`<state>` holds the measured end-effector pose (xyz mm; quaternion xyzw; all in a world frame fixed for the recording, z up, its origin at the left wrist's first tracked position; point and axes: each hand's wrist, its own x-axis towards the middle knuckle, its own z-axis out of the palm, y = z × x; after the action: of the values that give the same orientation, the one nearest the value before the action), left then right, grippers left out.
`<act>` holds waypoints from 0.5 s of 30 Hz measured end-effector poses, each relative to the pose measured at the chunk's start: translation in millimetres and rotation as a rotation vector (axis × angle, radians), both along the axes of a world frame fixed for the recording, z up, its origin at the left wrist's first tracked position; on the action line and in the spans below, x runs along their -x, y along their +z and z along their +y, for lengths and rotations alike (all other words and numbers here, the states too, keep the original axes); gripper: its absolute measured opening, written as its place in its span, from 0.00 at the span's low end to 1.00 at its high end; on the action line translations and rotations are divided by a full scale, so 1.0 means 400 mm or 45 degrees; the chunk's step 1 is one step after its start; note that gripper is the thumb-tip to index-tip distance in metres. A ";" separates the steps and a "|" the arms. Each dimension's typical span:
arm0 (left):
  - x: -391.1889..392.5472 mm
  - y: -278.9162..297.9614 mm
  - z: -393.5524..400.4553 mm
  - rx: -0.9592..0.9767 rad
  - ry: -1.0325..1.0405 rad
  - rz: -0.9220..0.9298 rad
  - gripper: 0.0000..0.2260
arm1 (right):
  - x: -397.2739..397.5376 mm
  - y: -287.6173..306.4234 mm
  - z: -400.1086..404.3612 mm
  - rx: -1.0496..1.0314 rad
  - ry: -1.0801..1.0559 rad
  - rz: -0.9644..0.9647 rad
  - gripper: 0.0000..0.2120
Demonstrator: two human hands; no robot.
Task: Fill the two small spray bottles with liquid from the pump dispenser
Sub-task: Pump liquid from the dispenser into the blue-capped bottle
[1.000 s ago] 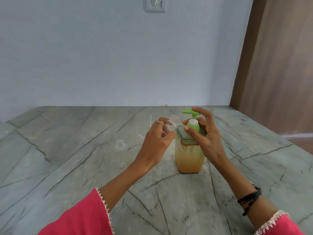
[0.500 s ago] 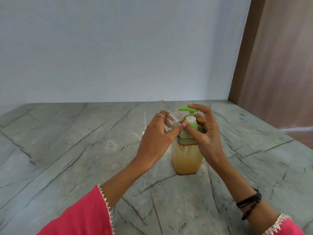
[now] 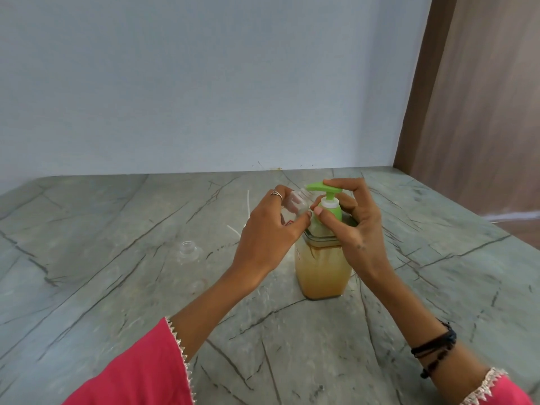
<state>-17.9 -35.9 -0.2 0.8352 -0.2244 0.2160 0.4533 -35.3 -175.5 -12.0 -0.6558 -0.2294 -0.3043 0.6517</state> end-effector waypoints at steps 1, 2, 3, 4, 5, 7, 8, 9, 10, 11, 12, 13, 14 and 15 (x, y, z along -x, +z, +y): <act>0.001 0.001 0.000 0.005 -0.002 -0.001 0.08 | 0.000 -0.001 0.000 0.018 -0.003 -0.006 0.16; 0.001 0.002 0.000 0.007 -0.002 0.001 0.08 | 0.000 -0.001 -0.001 0.036 -0.011 -0.008 0.17; 0.001 0.004 -0.001 0.011 -0.004 0.005 0.08 | 0.000 -0.001 -0.001 0.054 -0.024 -0.008 0.18; 0.002 0.004 -0.001 0.017 -0.006 0.011 0.08 | -0.001 -0.002 -0.003 0.070 -0.039 -0.006 0.19; 0.002 0.004 -0.001 0.023 -0.009 0.012 0.08 | -0.002 -0.003 -0.004 0.088 -0.053 -0.009 0.20; 0.002 0.003 -0.001 0.029 -0.010 0.007 0.08 | -0.003 -0.004 -0.005 0.121 -0.064 -0.024 0.22; 0.001 0.002 0.000 0.026 -0.007 0.006 0.08 | -0.003 -0.004 -0.005 0.128 -0.062 -0.028 0.22; 0.000 0.001 0.000 0.022 -0.001 0.008 0.08 | -0.003 -0.004 -0.005 0.128 -0.060 -0.029 0.22; -0.001 0.001 0.001 0.017 0.005 0.008 0.08 | -0.003 -0.003 -0.005 0.122 -0.058 -0.028 0.21; -0.002 0.002 0.002 0.013 0.008 0.004 0.08 | -0.002 -0.002 -0.005 0.116 -0.056 -0.029 0.21; -0.002 0.003 0.002 0.009 0.008 -0.001 0.08 | -0.002 -0.002 -0.005 0.113 -0.054 -0.031 0.20; -0.002 0.004 0.002 0.001 0.010 -0.004 0.08 | -0.002 -0.002 -0.005 0.113 -0.054 -0.034 0.20; -0.002 0.005 0.002 -0.009 0.014 -0.004 0.08 | -0.002 -0.002 -0.005 0.114 -0.053 -0.035 0.20; -0.001 0.006 0.001 -0.013 0.014 0.001 0.08 | -0.002 -0.002 -0.005 0.115 -0.051 -0.033 0.20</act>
<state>-17.4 -35.3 2.1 0.8388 -0.2207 0.2172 0.4479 -34.4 -177.4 -12.8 -0.6851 -0.2380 -0.3151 0.6121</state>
